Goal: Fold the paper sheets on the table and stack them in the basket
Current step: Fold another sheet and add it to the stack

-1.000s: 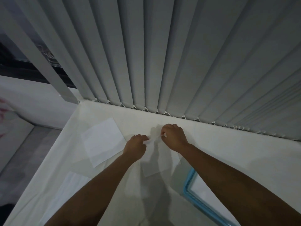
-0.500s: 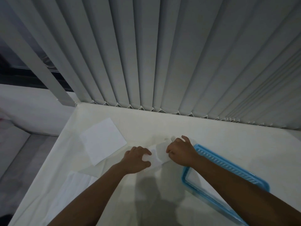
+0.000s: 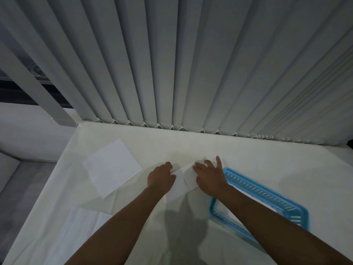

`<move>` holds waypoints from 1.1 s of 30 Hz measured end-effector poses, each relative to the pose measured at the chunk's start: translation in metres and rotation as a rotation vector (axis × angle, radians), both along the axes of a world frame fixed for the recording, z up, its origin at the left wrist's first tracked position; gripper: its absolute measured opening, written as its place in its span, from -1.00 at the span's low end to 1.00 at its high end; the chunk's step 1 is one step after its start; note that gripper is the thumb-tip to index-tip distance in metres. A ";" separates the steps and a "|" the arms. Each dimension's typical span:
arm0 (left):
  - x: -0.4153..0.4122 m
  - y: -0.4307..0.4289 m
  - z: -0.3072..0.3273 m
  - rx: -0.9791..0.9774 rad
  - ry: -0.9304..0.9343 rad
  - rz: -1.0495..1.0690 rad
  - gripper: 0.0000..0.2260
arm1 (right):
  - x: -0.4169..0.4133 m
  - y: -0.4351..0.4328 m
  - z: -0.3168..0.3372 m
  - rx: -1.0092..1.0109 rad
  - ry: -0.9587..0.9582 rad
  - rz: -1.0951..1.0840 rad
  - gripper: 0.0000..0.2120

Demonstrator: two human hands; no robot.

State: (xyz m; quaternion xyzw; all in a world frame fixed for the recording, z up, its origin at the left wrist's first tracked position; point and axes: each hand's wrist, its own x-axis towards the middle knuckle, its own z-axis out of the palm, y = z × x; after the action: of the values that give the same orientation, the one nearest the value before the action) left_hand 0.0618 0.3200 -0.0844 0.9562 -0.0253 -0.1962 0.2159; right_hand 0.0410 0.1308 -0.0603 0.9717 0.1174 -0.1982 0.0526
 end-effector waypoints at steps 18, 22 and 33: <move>-0.038 0.003 0.061 -1.215 0.166 0.786 -0.91 | -0.083 0.056 0.049 1.136 0.172 -1.041 -0.61; -0.072 -0.006 0.067 -1.359 0.208 0.790 -0.93 | -0.087 0.064 0.050 1.476 0.198 -1.299 -0.78; -0.091 -0.041 0.069 -1.515 0.386 0.929 -0.82 | -0.108 0.020 0.065 1.364 -0.099 -1.197 -0.84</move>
State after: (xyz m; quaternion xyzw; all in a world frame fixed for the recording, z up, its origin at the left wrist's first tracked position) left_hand -0.0287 0.2795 -0.0149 0.4228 0.2769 -0.1772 0.8445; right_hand -0.0666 0.1506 0.0051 0.6981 -0.3174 -0.0377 -0.6407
